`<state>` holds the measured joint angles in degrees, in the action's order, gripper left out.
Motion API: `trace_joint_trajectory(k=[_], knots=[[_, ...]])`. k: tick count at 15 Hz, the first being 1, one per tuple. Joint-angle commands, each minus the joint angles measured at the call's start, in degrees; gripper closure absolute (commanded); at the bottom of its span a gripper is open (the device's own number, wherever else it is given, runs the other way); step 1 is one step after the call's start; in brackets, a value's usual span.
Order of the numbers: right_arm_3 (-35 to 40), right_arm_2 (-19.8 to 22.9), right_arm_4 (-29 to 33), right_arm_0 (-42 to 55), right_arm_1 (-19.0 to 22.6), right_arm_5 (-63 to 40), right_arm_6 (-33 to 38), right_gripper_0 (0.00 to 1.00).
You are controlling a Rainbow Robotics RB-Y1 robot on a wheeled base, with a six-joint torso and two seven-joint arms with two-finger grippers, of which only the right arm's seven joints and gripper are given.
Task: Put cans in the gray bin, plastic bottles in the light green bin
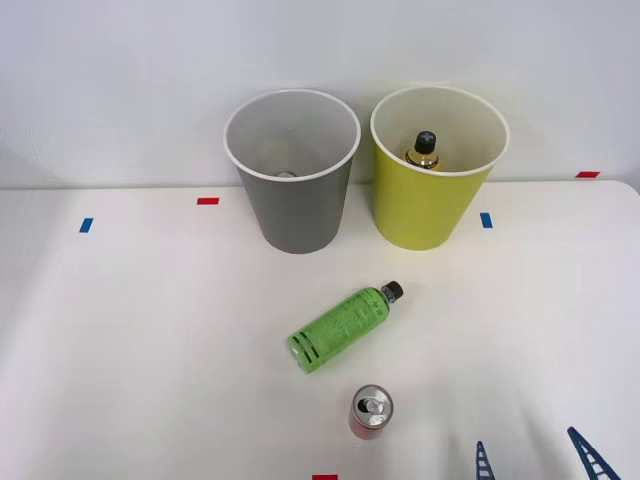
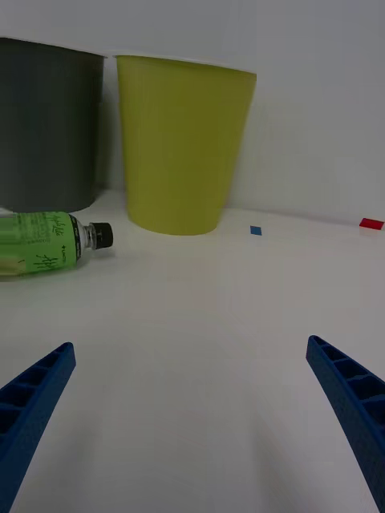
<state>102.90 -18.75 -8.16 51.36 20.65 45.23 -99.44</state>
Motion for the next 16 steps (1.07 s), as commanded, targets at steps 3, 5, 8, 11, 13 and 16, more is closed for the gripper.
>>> trace_joint_trajectory(k=[3, 5, 8, 11, 13, 16], knots=[[0.02, -9.90, -6.43, -5.30, 14.15, 0.47, -0.49, 0.00], [0.02, -12.72, -7.40, -7.23, 17.41, 1.44, -0.93, 0.00], [0.02, -16.23, -8.01, -11.19, 20.22, 2.67, -1.81, 0.00], [-0.68, -20.28, -9.33, -14.44, 23.03, 4.69, -3.30, 0.00], [-4.55, -22.82, -10.21, -16.46, 23.29, 9.35, -3.83, 0.00], [-7.45, -25.99, -11.97, -18.75, 23.29, 12.60, -4.79, 0.00]])
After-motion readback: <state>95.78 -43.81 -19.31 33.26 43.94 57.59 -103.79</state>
